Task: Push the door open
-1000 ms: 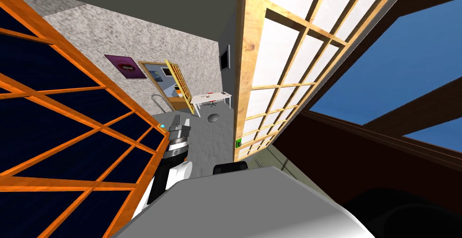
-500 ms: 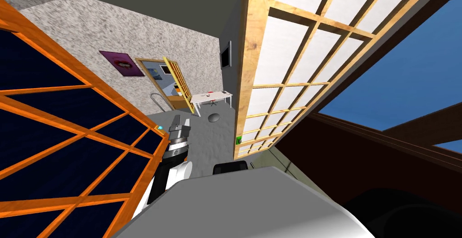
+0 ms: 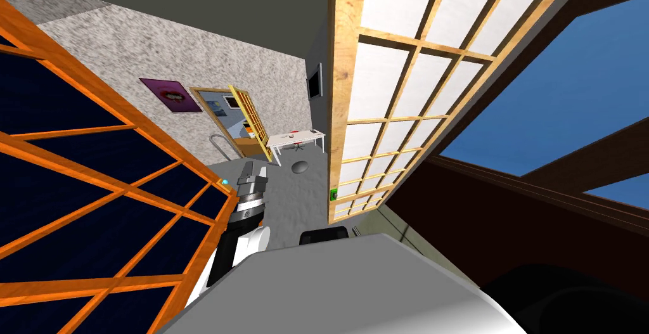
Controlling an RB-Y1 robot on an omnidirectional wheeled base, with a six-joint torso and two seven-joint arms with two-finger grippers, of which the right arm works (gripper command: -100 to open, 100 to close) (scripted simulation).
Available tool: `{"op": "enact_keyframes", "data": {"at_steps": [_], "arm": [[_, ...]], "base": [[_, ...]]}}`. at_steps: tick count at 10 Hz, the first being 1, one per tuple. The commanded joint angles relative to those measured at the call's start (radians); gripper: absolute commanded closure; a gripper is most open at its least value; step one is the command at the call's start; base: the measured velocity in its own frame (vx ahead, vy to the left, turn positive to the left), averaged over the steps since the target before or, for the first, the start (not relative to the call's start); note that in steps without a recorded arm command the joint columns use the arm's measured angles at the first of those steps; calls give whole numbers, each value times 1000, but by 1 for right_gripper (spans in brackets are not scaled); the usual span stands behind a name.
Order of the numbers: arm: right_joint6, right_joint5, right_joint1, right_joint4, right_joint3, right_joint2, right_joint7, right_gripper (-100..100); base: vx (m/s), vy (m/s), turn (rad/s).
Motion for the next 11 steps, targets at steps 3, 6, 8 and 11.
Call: {"op": "enact_keyframes", "data": {"at_steps": [3, 6, 8, 11], "arm": [[52, -66, -12, -6, -58, 33, 12, -100], [67, -74, -23, -7, -65, 13, 11, -100], [78, -75, -28, -12, -67, 2, 7, -100], [102, -79, -41, -22, -71, 11, 0, -100]], "base": [[72, 236, -178], [83, 145, -45], [180, 49, 14], [203, 18, 41]]}}
